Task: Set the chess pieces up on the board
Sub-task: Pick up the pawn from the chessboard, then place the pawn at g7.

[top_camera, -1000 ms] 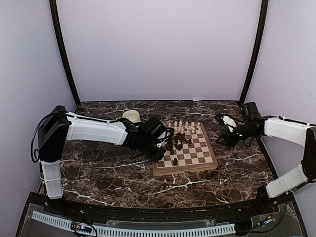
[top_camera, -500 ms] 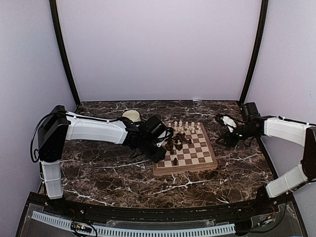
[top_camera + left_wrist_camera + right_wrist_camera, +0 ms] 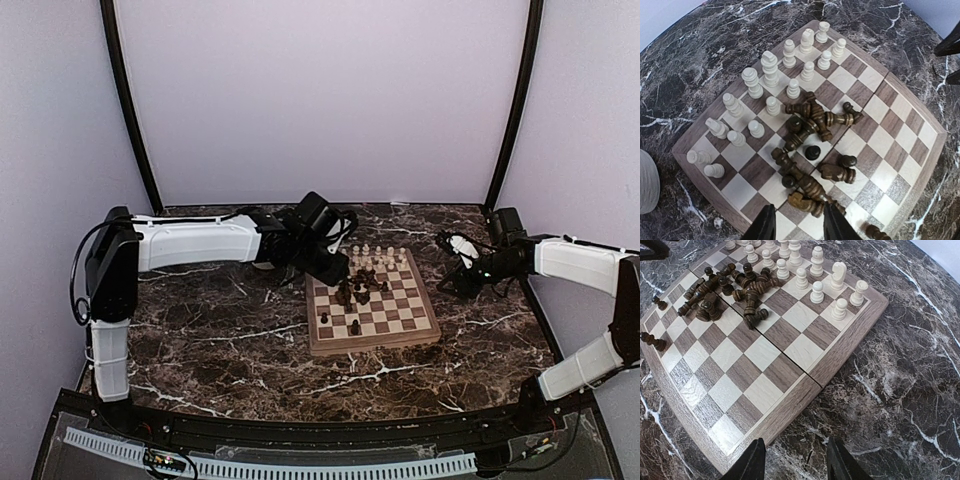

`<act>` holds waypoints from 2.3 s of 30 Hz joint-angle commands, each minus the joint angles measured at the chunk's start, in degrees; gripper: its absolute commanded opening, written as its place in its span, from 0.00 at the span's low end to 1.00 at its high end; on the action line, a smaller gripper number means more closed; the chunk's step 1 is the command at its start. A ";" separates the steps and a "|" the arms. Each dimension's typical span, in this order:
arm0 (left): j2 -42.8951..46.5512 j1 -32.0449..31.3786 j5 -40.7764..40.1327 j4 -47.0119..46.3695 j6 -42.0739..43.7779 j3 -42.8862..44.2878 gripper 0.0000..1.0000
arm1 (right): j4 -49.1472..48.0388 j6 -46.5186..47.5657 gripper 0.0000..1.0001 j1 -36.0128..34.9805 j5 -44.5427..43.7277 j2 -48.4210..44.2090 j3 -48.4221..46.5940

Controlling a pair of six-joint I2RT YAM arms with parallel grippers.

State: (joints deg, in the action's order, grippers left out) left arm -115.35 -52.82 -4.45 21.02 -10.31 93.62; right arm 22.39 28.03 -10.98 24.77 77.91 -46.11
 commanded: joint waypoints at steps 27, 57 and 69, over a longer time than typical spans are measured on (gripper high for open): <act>-10.54 3.02 3.47 2.01 -1.32 7.29 0.19 | -0.27 0.29 0.43 0.18 -0.67 0.93 -1.18; -0.06 2.80 0.68 -0.12 0.18 1.30 0.06 | -0.16 0.27 0.43 0.21 -0.78 0.76 -1.26; 7.21 -3.19 6.46 -3.16 5.27 -9.89 0.07 | -0.08 0.44 0.43 0.17 -0.50 0.97 -1.52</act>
State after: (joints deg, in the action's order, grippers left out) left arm -109.73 -53.32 -0.47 18.20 -8.14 85.91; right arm 22.46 28.05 -10.98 24.14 78.65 -46.13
